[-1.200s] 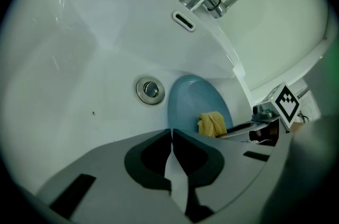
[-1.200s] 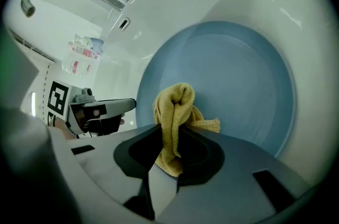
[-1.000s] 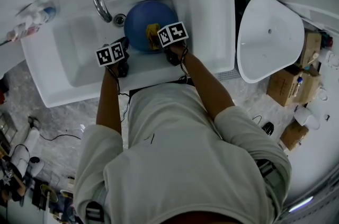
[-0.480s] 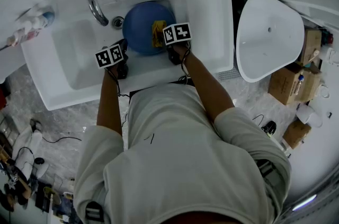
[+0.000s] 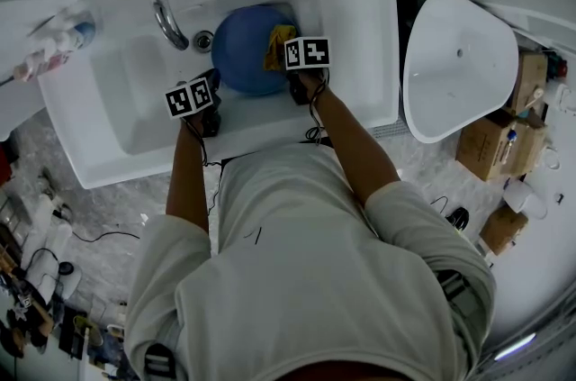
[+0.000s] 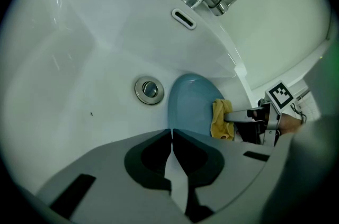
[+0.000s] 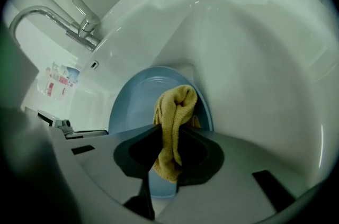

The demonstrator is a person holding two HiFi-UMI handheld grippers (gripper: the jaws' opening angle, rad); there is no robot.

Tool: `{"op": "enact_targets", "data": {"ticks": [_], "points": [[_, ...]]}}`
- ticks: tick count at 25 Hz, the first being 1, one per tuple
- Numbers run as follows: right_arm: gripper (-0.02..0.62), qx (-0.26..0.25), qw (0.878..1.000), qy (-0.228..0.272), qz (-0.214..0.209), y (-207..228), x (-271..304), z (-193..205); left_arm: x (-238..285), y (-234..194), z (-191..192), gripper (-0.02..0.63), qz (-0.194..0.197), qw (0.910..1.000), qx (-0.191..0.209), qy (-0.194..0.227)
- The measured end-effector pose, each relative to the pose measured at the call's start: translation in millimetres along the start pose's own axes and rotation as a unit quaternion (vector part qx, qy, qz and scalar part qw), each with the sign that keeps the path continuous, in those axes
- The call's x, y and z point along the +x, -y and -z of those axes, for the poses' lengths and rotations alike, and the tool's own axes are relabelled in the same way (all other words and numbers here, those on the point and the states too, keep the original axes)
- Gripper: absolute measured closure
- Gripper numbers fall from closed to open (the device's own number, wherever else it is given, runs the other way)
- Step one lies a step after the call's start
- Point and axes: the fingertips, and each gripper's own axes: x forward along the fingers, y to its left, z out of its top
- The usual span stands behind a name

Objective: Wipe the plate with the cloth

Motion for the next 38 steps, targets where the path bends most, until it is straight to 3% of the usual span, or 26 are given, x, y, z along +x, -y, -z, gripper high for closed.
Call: {"op": "enact_targets", "data": {"ticks": [19, 38], "points": [[0.522, -0.027, 0.999, 0.025, 0.007, -40.5, 28.2, -47.3, 1.6, -0.5, 1.2, 0.577, 0.011, 0.9998, 0.008, -0.014], [0.522, -0.069, 0.996, -0.010, -0.054, -108.6, 57.9, -22.3, 2.2, -1.3, 0.6, 0.577, 0.029, 0.9992, 0.016, -0.022]]}}
